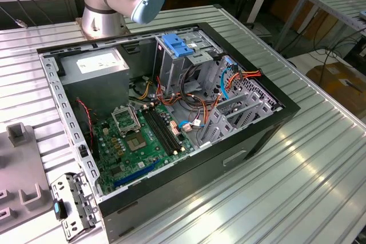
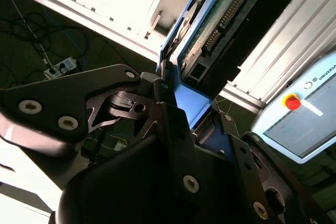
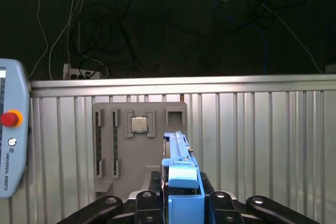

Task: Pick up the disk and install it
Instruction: 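Pick up the disk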

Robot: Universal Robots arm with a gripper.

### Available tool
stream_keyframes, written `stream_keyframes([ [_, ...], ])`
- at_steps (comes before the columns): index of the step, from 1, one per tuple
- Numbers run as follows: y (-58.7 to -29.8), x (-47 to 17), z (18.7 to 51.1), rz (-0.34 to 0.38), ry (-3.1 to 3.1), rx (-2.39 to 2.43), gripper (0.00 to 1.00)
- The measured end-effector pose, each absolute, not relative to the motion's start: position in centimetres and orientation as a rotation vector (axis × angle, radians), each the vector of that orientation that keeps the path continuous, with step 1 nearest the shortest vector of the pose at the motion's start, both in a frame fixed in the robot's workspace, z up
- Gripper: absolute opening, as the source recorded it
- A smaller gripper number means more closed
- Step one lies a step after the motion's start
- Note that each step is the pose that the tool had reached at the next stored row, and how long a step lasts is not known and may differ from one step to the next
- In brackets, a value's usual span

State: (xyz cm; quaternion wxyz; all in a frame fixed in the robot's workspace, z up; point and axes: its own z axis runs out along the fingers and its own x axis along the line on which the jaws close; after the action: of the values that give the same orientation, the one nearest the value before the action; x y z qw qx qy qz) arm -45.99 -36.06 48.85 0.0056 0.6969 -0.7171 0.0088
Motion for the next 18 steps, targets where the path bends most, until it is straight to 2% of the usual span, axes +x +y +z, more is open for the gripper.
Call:
stream_keyframes([
  [18,-36.1,-43.8,48.9,0.027,-2.245,2.181,0.37],
])
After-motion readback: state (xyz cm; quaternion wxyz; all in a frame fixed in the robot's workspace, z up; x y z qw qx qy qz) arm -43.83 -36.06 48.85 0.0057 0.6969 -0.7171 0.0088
